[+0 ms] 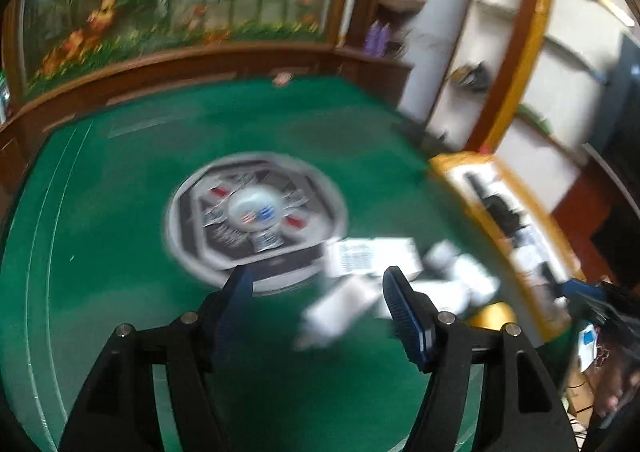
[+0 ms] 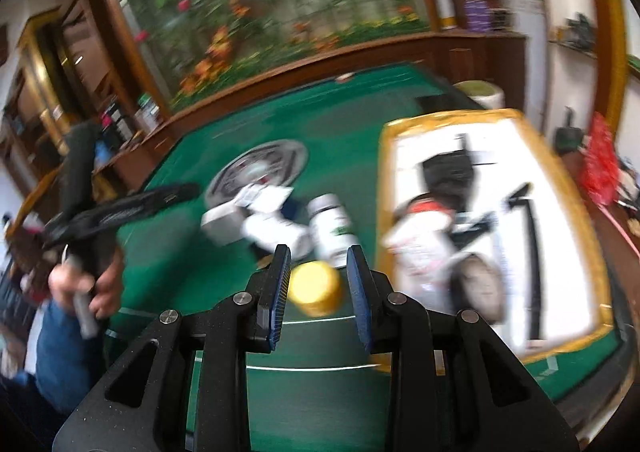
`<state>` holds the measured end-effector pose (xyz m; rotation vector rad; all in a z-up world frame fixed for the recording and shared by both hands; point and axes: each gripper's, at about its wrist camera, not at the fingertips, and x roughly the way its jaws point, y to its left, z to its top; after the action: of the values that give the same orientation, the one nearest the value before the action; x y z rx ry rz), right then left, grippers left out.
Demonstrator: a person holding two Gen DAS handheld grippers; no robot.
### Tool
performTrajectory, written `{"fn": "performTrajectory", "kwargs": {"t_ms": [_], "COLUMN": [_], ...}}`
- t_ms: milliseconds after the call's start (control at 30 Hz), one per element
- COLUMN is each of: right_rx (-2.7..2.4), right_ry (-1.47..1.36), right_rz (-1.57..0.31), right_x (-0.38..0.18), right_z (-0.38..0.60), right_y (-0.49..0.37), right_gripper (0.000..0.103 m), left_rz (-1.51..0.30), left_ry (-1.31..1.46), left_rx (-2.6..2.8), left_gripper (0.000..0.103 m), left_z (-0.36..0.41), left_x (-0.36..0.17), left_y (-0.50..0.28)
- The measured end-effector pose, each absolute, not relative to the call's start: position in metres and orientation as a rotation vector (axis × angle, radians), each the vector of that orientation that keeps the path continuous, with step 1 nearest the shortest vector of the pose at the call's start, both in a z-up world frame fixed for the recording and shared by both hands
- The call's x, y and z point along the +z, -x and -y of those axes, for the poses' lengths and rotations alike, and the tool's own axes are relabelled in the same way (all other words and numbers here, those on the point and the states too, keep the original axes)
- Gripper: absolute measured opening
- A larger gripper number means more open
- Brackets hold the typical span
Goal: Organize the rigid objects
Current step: 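Grasp the black gold-banded tube with the right tool while the left grasps a white plug, then carry the black tube and white plug over the tray with both tools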
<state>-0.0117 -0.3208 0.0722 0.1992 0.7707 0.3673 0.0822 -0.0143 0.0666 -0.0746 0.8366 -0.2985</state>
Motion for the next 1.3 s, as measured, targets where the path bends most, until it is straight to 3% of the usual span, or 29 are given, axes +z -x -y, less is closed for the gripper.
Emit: {"fn": "performTrajectory", "kwargs": {"t_ms": [133, 400, 467, 533, 600, 700, 1033, 1133, 1300], "right_rx": [0.441, 0.5, 0.511, 0.51, 0.5, 0.482, 0.423, 0.38, 0.334], "right_ry": [-0.153, -0.08, -0.066, -0.038, -0.011, 0.029, 0.193, 0.22, 0.129], "right_rz": [-0.831, -0.915, -0.937, -0.951, -0.964, -0.996, -1.067, -1.042, -1.02], "right_x": [0.059, 0.041, 0.036, 0.033, 0.03, 0.025, 0.007, 0.006, 0.009], "right_z": [0.285, 0.251, 0.247, 0.241, 0.236, 0.228, 0.195, 0.188, 0.194], "right_y": [0.002, -0.019, -0.026, -0.03, -0.036, -0.043, -0.055, -0.043, -0.027], "right_gripper": [0.029, 0.029, 0.029, 0.029, 0.029, 0.029, 0.029, 0.017, 0.017], "left_rz": [-0.909, -0.882, -0.863, -0.873, -0.89, -0.899, -0.899, -0.903, -0.911], "left_ry": [0.031, -0.124, -0.143, -0.172, -0.176, -0.202, -0.147, -0.106, -0.035], "left_rx": [-0.355, -0.374, -0.37, -0.363, -0.359, -0.343, -0.331, -0.34, -0.353], "left_gripper": [0.068, 0.067, 0.06, 0.04, 0.029, 0.022, 0.022, 0.022, 0.022], "left_z": [0.018, 0.046, 0.05, 0.057, 0.059, 0.062, 0.056, 0.051, 0.042], "left_x": [0.047, 0.03, 0.027, 0.023, 0.02, 0.018, 0.018, 0.019, 0.023], "left_y": [-0.091, -0.088, -0.088, -0.088, -0.089, -0.086, -0.08, -0.081, -0.083]}}
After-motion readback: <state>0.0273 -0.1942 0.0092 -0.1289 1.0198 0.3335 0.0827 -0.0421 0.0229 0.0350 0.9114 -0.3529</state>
